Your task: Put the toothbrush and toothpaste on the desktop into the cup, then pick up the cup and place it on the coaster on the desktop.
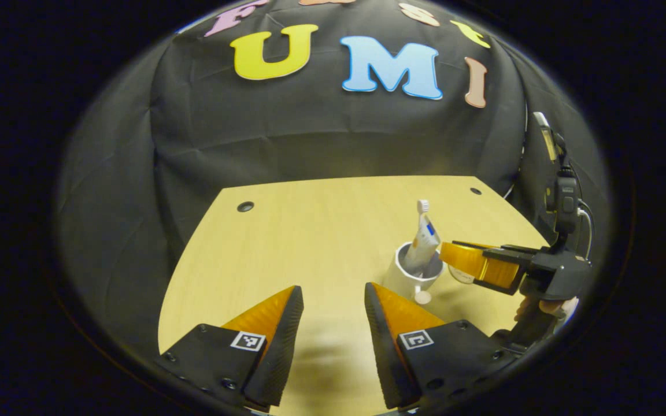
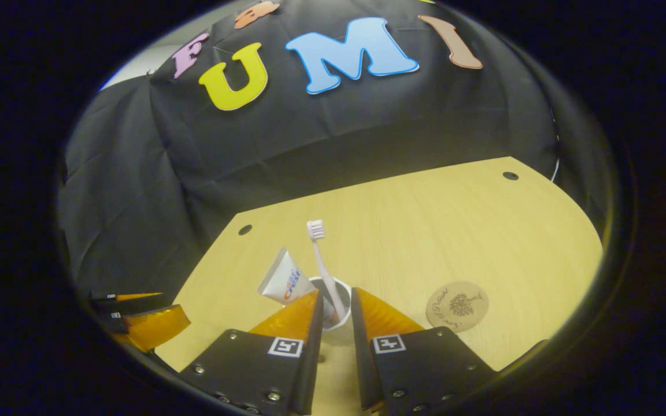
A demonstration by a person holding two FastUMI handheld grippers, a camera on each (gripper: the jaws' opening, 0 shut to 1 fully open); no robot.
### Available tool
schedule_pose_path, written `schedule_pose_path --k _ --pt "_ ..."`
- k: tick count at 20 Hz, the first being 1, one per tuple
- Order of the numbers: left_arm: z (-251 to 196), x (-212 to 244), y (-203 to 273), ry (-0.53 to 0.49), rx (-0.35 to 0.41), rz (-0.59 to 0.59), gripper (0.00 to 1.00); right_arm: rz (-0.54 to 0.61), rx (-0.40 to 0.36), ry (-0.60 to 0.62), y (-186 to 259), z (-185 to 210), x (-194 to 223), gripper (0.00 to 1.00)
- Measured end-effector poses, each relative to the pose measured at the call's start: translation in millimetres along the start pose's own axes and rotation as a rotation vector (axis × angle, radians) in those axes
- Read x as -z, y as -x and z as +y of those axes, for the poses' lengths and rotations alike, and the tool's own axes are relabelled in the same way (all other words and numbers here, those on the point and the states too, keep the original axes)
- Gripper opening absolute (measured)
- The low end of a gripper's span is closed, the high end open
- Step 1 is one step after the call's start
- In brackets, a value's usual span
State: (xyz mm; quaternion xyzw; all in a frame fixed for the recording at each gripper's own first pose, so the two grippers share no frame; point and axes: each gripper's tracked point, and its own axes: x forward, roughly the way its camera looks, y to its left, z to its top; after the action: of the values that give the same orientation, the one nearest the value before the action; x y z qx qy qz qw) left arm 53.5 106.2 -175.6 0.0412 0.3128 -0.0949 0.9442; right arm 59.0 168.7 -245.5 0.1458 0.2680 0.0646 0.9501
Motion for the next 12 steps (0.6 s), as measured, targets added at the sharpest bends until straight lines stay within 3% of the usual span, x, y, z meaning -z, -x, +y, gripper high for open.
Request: schedule_pose_path --k 7,12 --pt "-65 2 -19 -0.024 0.207 0.164 0.69 -0.003 0.083 -0.083 21 -58 -17 0.29" --pt "-66 32 -25 -0.073 0.286 0.356 0.7 -0.018 0.155 -0.158 36 -105 -22 0.29"
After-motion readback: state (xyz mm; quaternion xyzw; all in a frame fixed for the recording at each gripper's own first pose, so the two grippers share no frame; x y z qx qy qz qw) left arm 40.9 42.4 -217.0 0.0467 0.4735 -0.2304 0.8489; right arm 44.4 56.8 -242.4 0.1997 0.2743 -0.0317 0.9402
